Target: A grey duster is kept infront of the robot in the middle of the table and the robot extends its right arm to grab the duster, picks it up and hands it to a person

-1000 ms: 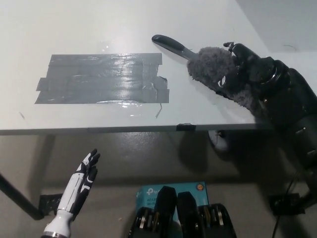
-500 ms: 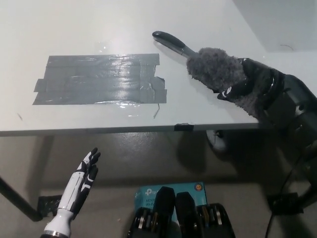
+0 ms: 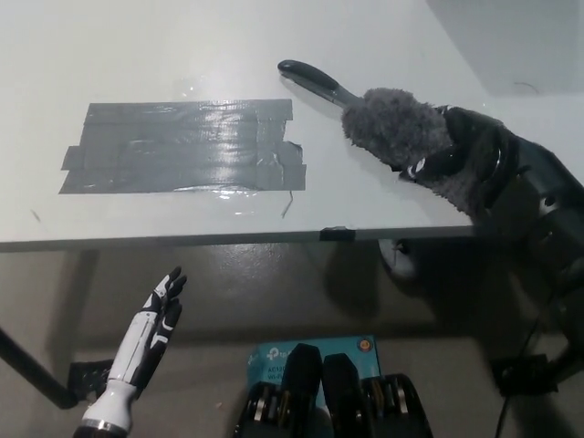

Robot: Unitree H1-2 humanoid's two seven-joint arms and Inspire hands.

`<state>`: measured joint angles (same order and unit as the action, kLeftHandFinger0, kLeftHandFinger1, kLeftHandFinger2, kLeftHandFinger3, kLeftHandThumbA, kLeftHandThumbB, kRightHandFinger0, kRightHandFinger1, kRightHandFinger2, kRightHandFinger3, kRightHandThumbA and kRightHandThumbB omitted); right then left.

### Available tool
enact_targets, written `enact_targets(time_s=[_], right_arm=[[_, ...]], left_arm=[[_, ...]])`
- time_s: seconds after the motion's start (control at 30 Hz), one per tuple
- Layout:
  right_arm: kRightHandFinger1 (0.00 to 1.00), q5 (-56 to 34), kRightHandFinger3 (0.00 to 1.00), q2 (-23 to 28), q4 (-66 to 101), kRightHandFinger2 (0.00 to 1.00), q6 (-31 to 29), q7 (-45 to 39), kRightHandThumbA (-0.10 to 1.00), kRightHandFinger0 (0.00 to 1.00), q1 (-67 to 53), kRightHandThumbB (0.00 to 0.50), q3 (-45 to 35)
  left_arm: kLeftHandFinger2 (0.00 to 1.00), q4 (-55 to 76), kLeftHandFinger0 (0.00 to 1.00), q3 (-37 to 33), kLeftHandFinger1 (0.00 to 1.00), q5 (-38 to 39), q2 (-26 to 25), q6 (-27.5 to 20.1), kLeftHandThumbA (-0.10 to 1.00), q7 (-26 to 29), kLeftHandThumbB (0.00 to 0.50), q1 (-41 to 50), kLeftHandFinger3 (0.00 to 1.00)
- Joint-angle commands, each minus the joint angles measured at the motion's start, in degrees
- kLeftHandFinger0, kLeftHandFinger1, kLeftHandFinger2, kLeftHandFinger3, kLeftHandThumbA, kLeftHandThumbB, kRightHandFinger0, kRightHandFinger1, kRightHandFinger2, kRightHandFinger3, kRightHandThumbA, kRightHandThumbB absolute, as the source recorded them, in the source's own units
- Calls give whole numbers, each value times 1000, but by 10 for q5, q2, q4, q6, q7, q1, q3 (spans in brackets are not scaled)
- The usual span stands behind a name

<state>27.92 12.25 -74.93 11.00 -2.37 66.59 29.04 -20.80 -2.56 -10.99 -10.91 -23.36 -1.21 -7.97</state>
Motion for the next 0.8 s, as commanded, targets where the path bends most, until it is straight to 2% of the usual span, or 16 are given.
enact_targets(time_s=[0.0, 0.03, 0.07, 0.1, 0.13, 0.23, 0.27, 0.43, 0.47, 0.5, 0.53, 0.6, 0.67, 0.73, 0.77], right_arm=[[268, -12, 507, -4, -5, 498, -82, 81, -100, 1, -16, 216, -23], [386, -17, 534, -3, -4, 667, -94, 84, -100, 40, -18, 228, -30], [583, -23, 800, -2, -4, 954, -105, 86, -100, 111, -17, 207, -38], [656, -26, 937, -1, -5, 1000, -112, 85, -100, 135, -17, 182, -43], [762, -33, 1000, 0, -5, 1000, -127, 82, -100, 191, -17, 168, -53], [870, -50, 1000, 4, 3, 1000, -144, 63, -100, 305, -17, 146, -76], [870, -52, 1000, 5, 5, 1000, -145, 59, -100, 305, -16, 146, -80], [981, -84, 996, 10, 18, 1000, -142, 24, -100, 544, -9, 177, -128], [967, -85, 990, 13, 21, 1000, -142, 19, -100, 543, -8, 174, -132], [889, -85, 973, 17, 20, 1000, -150, 15, -100, 481, -8, 178, -136], [816, -88, 979, 20, 22, 1000, -153, 10, -100, 370, -8, 171, -140], [804, -90, 969, 25, 24, 1000, -155, 4, -100, 351, -9, 174, -145], [739, -99, 889, 31, 25, 983, -160, -11, -100, 279, -9, 185, -154], [738, -115, 863, 35, 26, 972, -157, -29, -100, 286, -8, 201, -169], [752, -131, 889, 37, 38, 1000, -135, -46, -100, 304, -9, 200, -185]], left_arm=[[1000, 13, 1000, 2, 1000, 3, -7, -16, 1000, 3, 302, -13, 1000], [1000, 12, 1000, 2, 1000, 5, -7, -17, 1000, 2, 302, -14, 1000], [1000, 8, 1000, 3, 1000, 8, -7, -20, 1000, 1, 301, -17, 1000], [1000, 7, 1000, 3, 1000, 9, -8, -21, 1000, 0, 301, -18, 1000], [1000, 5, 1000, 3, 1000, 11, -7, -21, 1000, 0, 301, -19, 1000], [1000, 6, 1000, 3, 1000, 13, -6, -18, 1000, -1, 284, -18, 1000], [1000, 6, 1000, 3, 1000, 14, -6, -19, 1000, -1, 284, -18, 1000], [1000, -3, 1000, 6, 1000, 26, -6, -26, 1000, -5, 274, -22, 1000], [1000, -6, 1000, 6, 1000, 28, -6, -28, 1000, -5, 280, -23, 1000], [1000, -9, 1000, 5, 1000, 29, -6, -31, 1000, -5, 283, -23, 1000], [1000, -11, 1000, 5, 1000, 30, -5, -32, 1000, -5, 290, -24, 1000], [1000, -14, 1000, 5, 1000, 31, -4, -33, 1000, -5, 291, -24, 1000], [1000, -12, 1000, 6, 1000, 30, -4, -33, 1000, -2, 291, -22, 1000], [1000, -11, 1000, 6, 1000, 27, -4, -32, 1000, 0, 291, -23, 1000], [1000, -13, 1000, 6, 1000, 24, -5, -34, 1000, 3, 284, -25, 1000]])
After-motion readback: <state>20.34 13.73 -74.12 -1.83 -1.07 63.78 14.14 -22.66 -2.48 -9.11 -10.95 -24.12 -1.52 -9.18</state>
